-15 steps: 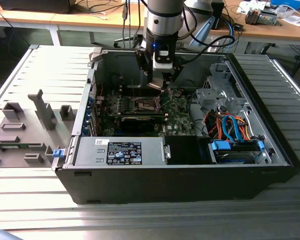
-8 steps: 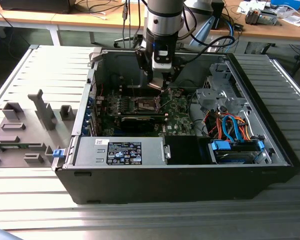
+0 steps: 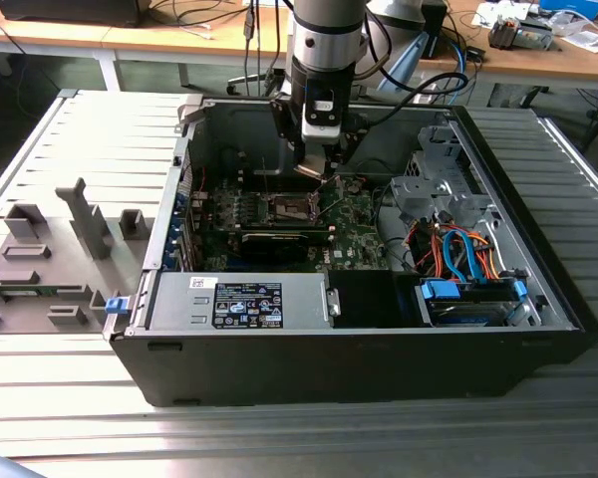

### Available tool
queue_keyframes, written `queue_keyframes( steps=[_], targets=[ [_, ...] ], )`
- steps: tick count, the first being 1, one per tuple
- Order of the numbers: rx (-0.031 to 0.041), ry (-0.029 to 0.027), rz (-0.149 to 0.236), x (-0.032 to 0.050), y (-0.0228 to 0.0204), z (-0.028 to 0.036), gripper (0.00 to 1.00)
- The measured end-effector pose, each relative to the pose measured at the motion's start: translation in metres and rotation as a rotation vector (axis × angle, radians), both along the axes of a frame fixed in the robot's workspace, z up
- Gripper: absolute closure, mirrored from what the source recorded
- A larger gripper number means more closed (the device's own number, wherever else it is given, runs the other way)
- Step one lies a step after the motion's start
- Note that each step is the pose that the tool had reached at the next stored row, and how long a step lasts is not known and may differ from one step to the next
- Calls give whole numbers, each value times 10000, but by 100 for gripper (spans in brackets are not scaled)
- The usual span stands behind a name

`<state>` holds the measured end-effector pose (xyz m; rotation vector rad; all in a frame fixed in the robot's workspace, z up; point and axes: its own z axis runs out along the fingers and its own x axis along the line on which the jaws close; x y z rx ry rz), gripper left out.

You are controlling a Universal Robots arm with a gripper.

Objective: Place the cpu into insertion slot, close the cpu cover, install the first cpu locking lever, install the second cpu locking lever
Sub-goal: 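Place the cpu into insertion slot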

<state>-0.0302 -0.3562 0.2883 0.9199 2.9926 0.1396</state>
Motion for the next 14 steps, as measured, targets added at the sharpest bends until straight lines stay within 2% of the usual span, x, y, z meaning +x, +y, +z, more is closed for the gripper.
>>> queue_keyframes(
  steps=[14],
  targets=[
    [0, 0, -317, 0, 0, 0, 46]
  ],
)
